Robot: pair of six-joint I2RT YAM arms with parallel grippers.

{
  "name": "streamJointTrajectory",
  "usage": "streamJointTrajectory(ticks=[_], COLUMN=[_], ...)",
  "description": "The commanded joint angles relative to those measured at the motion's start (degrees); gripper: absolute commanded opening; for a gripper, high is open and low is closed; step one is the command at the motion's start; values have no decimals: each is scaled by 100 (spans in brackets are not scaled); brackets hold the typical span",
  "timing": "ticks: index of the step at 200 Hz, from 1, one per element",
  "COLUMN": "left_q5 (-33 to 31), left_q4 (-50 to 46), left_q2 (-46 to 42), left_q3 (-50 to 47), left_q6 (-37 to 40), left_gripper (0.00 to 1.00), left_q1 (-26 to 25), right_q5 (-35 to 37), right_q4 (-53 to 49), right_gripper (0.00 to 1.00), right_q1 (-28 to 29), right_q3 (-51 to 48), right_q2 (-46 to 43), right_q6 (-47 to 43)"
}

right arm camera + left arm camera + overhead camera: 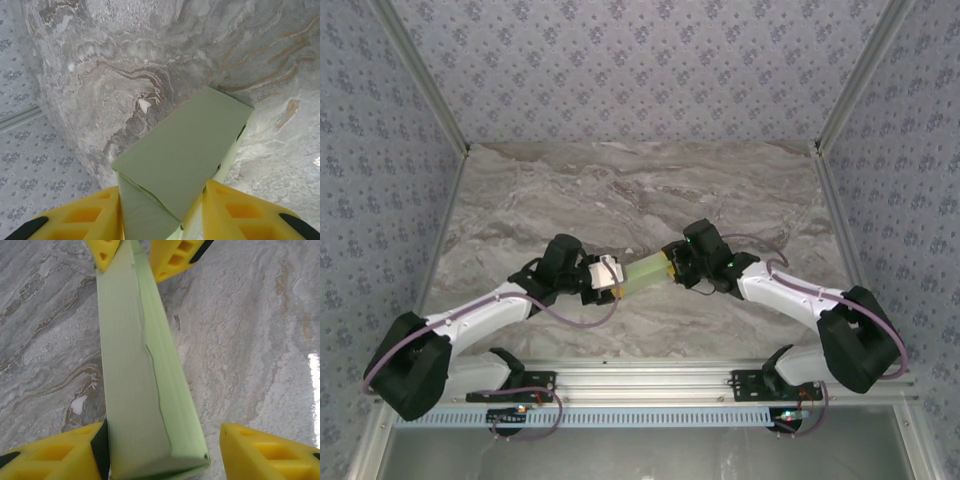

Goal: Fold the paper box

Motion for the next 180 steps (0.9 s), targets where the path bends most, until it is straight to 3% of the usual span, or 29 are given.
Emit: streamJointTrajectory(ticks=[1,29,71,117,139,180], left_q5=[692,1289,1705,2150,1857,176], left_q4=[-519,-618,-552,506,1042,1428], left_q2=[-114,-108,-189,-429,-363,-117], left_q3=[201,303,328,213,221,329], left_q6=[-98,-359,-714,-2023,-2887,-4488], left_gripper=[64,76,79,88,89,93], left_q1=[121,348,699,1206,1256,1256], right_q5=[433,490,628,1016,1231,1359], right_q4=[-418,-471,-537,-845,-950,-1026], right_gripper=[38,36,32,29,28,27], right_q1=[-88,-91,-57,49,120,219], right_q3=[34,147,219,335,398,546], right_q2=[243,381,462,490,575,831], right_q6=[112,4,-129,-404,-488,-644])
